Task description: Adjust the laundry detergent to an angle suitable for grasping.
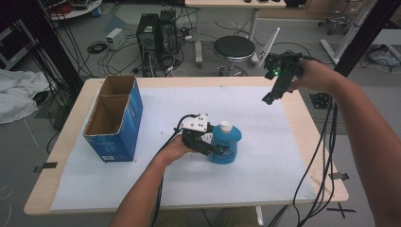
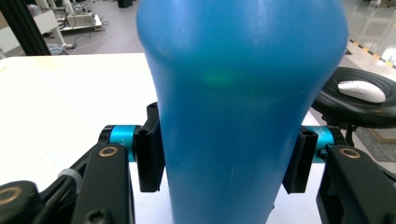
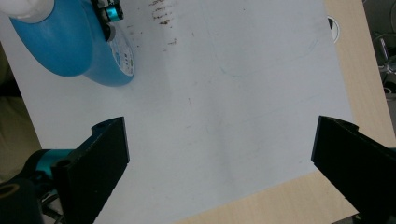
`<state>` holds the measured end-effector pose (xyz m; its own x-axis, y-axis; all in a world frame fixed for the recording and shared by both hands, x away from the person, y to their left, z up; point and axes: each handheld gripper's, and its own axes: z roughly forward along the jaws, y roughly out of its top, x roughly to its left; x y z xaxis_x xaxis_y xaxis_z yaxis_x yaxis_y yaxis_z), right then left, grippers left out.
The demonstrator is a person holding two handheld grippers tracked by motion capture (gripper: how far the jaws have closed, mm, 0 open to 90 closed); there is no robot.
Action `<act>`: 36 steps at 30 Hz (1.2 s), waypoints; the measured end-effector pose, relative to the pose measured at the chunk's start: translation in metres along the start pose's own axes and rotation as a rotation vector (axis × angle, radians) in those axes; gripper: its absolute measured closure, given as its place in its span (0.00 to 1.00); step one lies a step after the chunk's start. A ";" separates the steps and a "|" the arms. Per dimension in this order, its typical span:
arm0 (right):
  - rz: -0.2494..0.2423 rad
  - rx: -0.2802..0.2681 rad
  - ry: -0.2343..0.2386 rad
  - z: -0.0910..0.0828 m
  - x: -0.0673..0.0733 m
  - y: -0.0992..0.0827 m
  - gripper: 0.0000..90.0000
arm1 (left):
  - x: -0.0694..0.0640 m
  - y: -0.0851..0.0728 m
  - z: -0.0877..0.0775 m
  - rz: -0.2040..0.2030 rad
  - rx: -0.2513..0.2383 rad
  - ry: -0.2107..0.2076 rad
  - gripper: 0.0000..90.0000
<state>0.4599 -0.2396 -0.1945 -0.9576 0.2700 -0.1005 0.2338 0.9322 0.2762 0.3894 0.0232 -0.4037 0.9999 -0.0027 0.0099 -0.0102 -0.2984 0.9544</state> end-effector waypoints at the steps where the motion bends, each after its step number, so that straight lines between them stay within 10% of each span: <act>1: -0.018 -0.009 -0.001 0.001 -0.001 0.000 0.03 | 0.000 0.000 0.000 0.001 -0.001 0.000 0.49; 36: -0.006 -0.007 -0.011 -0.003 0.004 -0.006 0.03 | -0.022 0.020 -0.033 -0.120 0.083 0.157 0.24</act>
<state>0.4541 -0.2453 -0.1936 -0.9571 0.2671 -0.1126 0.2269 0.9321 0.2823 0.3670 0.0483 -0.3748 0.9816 0.1843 -0.0496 0.1152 -0.3650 0.9238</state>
